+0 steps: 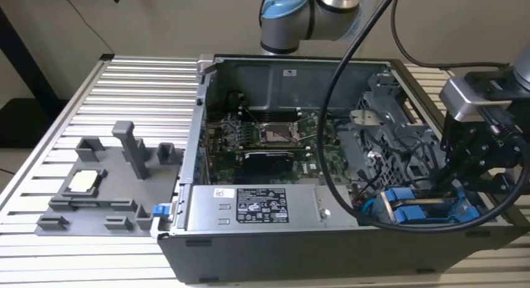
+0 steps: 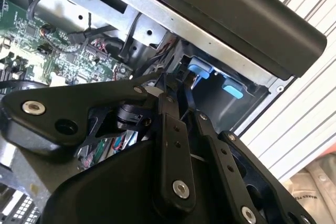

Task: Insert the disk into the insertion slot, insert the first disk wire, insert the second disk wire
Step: 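Insert the first disk wire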

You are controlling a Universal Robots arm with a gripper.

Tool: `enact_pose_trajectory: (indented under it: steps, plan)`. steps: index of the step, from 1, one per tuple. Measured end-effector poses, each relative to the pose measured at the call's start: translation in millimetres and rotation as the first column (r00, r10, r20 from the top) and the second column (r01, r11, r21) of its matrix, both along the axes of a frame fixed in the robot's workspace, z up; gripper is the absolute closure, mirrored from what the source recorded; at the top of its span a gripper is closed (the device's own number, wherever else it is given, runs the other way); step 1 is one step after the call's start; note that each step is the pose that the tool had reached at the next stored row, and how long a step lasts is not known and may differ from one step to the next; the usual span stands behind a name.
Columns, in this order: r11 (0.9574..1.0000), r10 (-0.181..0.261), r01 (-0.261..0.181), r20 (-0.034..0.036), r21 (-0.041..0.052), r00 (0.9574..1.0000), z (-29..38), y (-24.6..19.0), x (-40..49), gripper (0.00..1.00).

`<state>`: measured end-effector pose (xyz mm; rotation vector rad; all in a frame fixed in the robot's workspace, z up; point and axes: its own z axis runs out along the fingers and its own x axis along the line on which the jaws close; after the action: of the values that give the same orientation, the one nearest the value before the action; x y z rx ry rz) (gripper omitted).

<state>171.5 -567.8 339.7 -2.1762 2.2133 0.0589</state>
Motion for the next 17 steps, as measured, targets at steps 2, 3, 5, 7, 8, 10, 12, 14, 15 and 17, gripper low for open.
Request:
enact_pose_trajectory:
  steps: [2,3,5,7,8,10,12,14,15,17]
  plan:
    - [1.0000,0.000,0.000,0.0000,0.0001,1.0000,-0.9,-0.2,0.0,0.81]
    - [1.0000,0.000,0.000,0.0000,0.0003,1.0000,-1.6,-0.3,0.0,0.81]
    - [1.0000,0.000,0.000,0.0000,-0.0001,1.0000,-3.4,-0.5,0.0,0.81]
    - [1.0000,0.000,0.000,-0.0001,-0.0007,1.0000,-4.6,-0.7,-0.1,0.81]
    - [1.0000,0.000,0.000,-0.0003,0.0009,1.0000,-5.4,-0.9,-0.1,0.81]
    - [1.0000,0.000,0.000,-0.0005,0.0007,1.0000,-5.3,-1.1,-0.1,0.74]
    - [1.0000,0.000,0.000,-0.0017,0.0016,1.0000,-2.5,-1.4,-0.1,0.67]
    - [1.0000,0.000,0.000,-0.0021,0.0034,1.0000,3.5,-1.6,-0.1,0.67]
    - [1.0000,0.000,0.000,-0.0023,0.0042,1.0000,6.9,-1.6,0.0,0.67]
    - [1.0000,0.000,0.000,-0.0024,0.0068,1.0000,13.3,-1.6,0.0,0.67]
